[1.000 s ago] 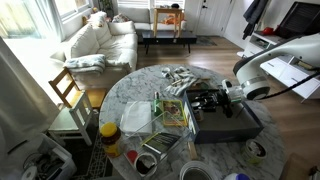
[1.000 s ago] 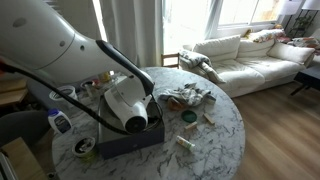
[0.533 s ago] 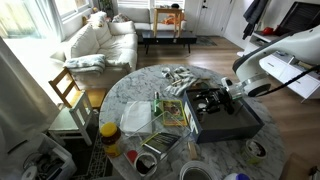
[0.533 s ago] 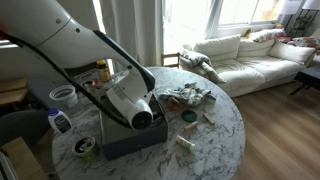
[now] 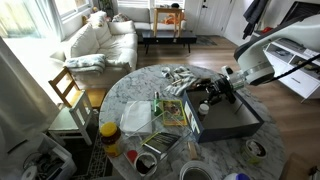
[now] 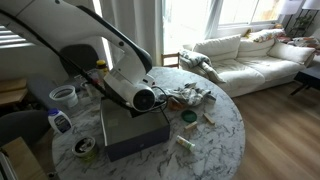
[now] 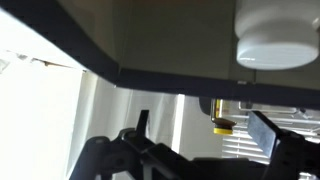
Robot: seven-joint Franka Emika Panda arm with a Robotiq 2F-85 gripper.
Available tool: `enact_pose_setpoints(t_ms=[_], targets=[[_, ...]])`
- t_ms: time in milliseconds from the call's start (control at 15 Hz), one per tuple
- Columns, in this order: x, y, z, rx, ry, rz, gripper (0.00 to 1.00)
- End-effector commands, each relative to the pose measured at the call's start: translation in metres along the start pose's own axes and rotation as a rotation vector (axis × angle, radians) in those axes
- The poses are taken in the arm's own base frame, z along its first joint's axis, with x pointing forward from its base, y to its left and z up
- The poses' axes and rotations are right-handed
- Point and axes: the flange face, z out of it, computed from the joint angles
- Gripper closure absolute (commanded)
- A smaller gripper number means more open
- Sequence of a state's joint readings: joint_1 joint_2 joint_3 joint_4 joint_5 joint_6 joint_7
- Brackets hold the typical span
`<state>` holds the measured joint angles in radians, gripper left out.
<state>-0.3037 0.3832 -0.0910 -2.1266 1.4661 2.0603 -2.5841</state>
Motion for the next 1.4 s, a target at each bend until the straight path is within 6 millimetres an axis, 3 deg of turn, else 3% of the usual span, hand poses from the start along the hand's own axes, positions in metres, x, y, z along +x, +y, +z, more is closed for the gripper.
enact_pose_setpoints(t_ms=[0,467,533,667,1067,1333], targets=[[0.047,0.005,-0.020,-0.036,-0.046,0.054,0.00],[0.106,-0.005,-0.064,-0.168,-0.367,0.167,0.00],[0.097,0.014,-0.053,-0.141,-0.297,0.133,0.00],[0.107,0.013,-0.055,-0.151,-0.302,0.133,0.00],[0.100,0.013,-0.053,-0.145,-0.308,0.141,0.00],[0.116,-0.008,-0.065,0.035,-0.435,0.282,0.00]])
